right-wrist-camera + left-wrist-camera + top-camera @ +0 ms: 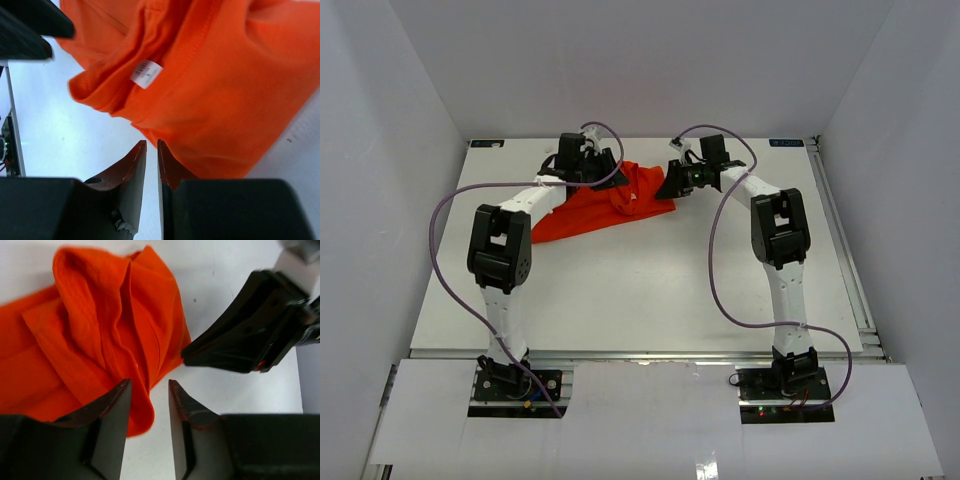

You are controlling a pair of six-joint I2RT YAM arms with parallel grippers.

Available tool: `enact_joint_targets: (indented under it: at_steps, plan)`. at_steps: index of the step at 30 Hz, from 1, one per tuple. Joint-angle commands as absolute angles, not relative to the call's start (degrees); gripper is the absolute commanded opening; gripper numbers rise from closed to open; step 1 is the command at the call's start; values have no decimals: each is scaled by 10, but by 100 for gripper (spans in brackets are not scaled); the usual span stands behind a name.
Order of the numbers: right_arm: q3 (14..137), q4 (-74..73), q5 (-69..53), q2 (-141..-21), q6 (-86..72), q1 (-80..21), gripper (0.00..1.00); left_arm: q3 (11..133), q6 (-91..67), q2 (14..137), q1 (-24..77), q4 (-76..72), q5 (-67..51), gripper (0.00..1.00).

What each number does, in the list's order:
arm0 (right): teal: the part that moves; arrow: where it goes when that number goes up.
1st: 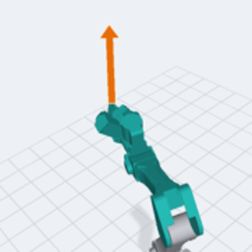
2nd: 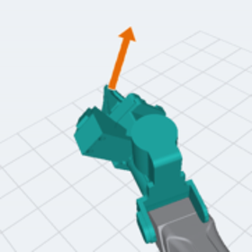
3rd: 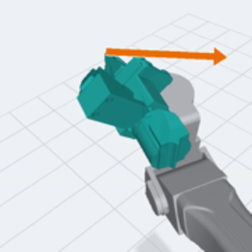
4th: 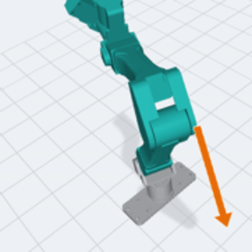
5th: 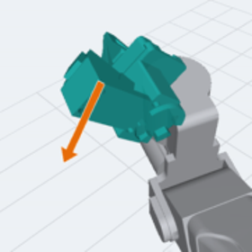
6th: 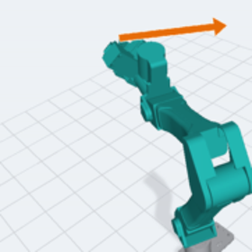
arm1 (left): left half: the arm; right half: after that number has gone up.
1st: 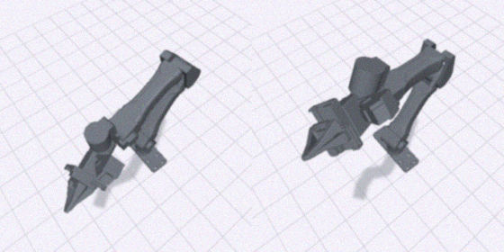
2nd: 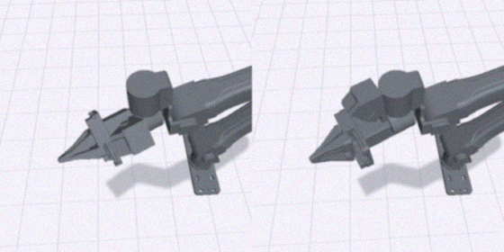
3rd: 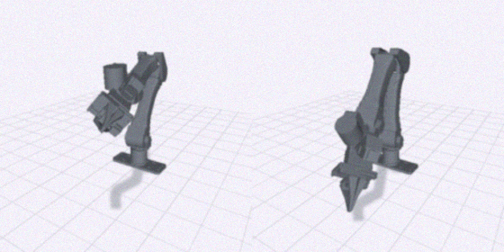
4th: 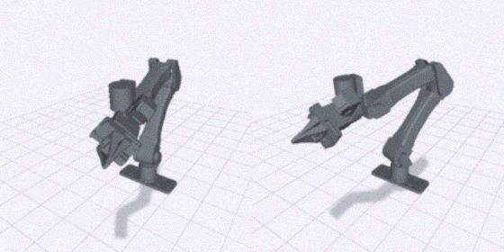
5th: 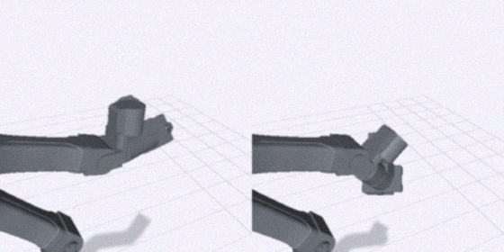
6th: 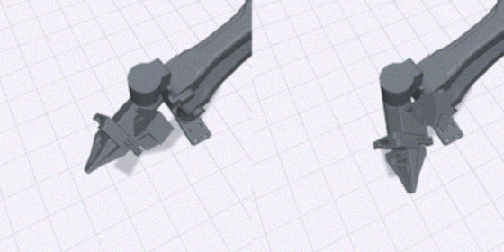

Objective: Fold and stack the t-shirts
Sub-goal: Fold the tshirt

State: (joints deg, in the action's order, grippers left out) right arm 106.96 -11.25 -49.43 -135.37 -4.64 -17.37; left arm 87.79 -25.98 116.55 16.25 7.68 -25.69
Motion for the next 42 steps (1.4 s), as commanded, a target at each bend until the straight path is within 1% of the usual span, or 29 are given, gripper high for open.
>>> enact_joint_targets:
  at_steps: [1, 3, 4, 5, 6, 7, 9, 11, 16, 26, 30, 31, 34, 35, 37, 38, 41, 42]
  plan:
    - [1069, -83, -508, -1374, -70, -171, 21, 941, -248, 1181, 161, 81, -247, 45]
    - [1077, -89, -483, -1387, -73, -172, 19, 979, -250, 1208, 161, 82, -228, 42]
    - [1082, -100, -469, -1391, -73, -172, 18, 990, -253, 1216, 161, 81, -222, 43]
    - [1092, -106, -455, -1400, -72, -173, 14, 1000, -259, 1225, 162, 80, -216, 45]
    - [1092, -112, -432, -1404, -72, -173, 14, 1024, -261, 1234, 162, 83, -211, 49]
    - [1095, -119, -425, -1406, -70, -174, 14, 1033, -264, 1251, 164, 83, -199, 55]
    - [1100, -127, -404, -1415, -70, -175, 14, 1052, -263, 1265, 169, 93, -181, 59]
    - [1103, -133, -402, -1420, -72, -175, 14, 1081, -257, 1290, 173, 101, -170, 61]
    - [1101, -137, -396, -1424, -79, -176, 14, 1135, -241, 1332, 185, 125, -161, 62]
    - [1097, -139, -398, -1423, -83, -178, 14, 1161, -245, 1362, 190, 127, -114, 59]
    - [1096, -137, -396, -1422, -83, -179, 14, 1162, -244, 1366, 190, 131, -94, 50]
    - [1096, -137, -397, -1423, -82, -179, 14, 1162, -246, 1367, 190, 133, -87, 46]
    - [1094, -137, -396, -1422, -81, -181, 14, 1161, -248, 1366, 190, 135, -80, 37]
    - [1092, -138, -396, -1421, -81, -181, 14, 1162, -250, 1364, 190, 135, -79, 30]
    - [1091, -138, -395, -1419, -80, -182, 14, 1161, -250, 1363, 190, 135, -79, 23]
    - [1090, -139, -395, -1419, -79, -182, 14, 1161, -250, 1362, 190, 135, -76, 16]
    - [1087, -140, -388, -1418, -76, -182, 14, 1151, -245, 1354, 190, 134, -69, 8]
    - [1086, -141, -386, -1418, -76, -182, 14, 1145, -244, 1349, 189, 134, -67, 8]
